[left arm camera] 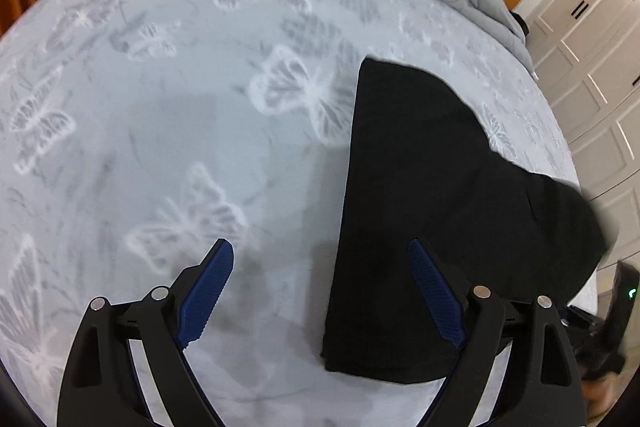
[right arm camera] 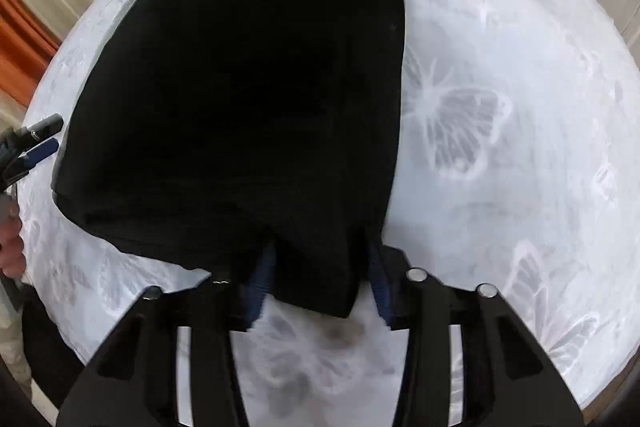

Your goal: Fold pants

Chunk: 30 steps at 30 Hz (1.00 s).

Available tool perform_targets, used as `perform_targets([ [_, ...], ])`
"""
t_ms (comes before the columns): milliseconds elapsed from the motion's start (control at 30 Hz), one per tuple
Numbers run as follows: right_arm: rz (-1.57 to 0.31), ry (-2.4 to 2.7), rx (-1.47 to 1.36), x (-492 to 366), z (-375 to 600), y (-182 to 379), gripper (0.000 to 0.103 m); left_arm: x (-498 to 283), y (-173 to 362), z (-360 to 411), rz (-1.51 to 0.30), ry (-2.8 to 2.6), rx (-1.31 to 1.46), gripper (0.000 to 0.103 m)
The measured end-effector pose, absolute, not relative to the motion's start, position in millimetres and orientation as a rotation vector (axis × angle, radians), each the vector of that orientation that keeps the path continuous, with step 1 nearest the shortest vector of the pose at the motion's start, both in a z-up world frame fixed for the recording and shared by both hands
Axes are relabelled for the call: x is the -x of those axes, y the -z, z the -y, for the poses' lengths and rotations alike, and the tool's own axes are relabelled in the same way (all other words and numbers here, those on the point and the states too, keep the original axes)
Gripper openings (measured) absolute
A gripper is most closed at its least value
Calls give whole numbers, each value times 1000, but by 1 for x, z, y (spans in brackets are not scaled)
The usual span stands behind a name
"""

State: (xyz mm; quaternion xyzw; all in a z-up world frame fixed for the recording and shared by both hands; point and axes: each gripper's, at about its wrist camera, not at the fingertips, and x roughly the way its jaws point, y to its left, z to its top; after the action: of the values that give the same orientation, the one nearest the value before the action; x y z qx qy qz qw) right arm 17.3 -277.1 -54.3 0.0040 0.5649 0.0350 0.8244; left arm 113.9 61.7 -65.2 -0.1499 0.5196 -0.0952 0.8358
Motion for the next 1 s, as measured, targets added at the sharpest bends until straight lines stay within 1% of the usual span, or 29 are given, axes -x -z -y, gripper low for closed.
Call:
perform_targets([
  [33, -1158, -76, 9, -14, 275, 43, 65, -116, 63, -64, -1100, 218, 367, 87],
  [67, -1079, -55, 16, -6, 275, 25, 75, -118, 59, -66, -1090, 229, 407, 87],
  [100, -1032, -42, 13, -2, 278, 13, 78, -119, 55, -68, -1080, 233, 436, 87],
  [200, -897, -38, -56, 3, 293, -18, 78, -127, 44, -66, -1042, 235, 497, 87],
  [333, -827, 42, -152, 2, 316, -34, 77, -141, 39, -34, -1030, 298, 440, 87],
  [367, -818, 1, -208, 1, 322, -34, 70, -146, 42, -26, -1038, 329, 423, 87],
  [400, -824, -50, -249, -4, 323, -30, 58, -151, 46, -18, -1053, 359, 408, 87],
  [433, -843, -102, -286, -9, 314, -23, 53, -160, 56, -9, -1075, 368, 382, 87],
  [500, -911, -202, -310, -32, 303, 3, 36, -177, 78, -8, -1088, 289, 327, 87],
  [533, -940, -225, -298, -45, 295, 17, 32, -184, 86, -12, -1085, 227, 307, 85],
  [567, -999, -174, -249, -58, 289, 39, 30, -192, 92, -20, -1073, 210, 326, 85],
  [600, -1053, -97, -203, -68, 294, 56, 20, -196, 90, -27, -1051, 215, 362, 85],
  [633, -1093, -34, -190, -74, 299, 70, 11, -198, 84, -37, -1059, 187, 404, 82],
  [667, -1085, -2, -240, -75, 308, 67, 7, -197, 73, -49, -1076, 143, 459, 82],
  [700, -1059, 8, -262, -74, 309, 55, 9, -194, 65, -60, -1063, 131, 508, 82],
  [733, -1007, 5, -250, -72, 302, 38, 14, -187, 48, -76, -1007, 145, 584, 83],
  [767, -938, -36, -216, -69, 285, 16, 14, -182, 36, -87, -970, 144, 610, 85],
  [833, -909, -159, -213, -73, 252, -2, 14, -169, 15, -106, -915, 80, 601, 86],
  [900, -935, -293, -213, -90, 205, -4, 14, -156, 5, -117, -886, 4, 570, 87],
  [1000, -976, -361, -128, -129, 143, 13, 14, -142, 4, -123, -894, -28, 544, 87],
])
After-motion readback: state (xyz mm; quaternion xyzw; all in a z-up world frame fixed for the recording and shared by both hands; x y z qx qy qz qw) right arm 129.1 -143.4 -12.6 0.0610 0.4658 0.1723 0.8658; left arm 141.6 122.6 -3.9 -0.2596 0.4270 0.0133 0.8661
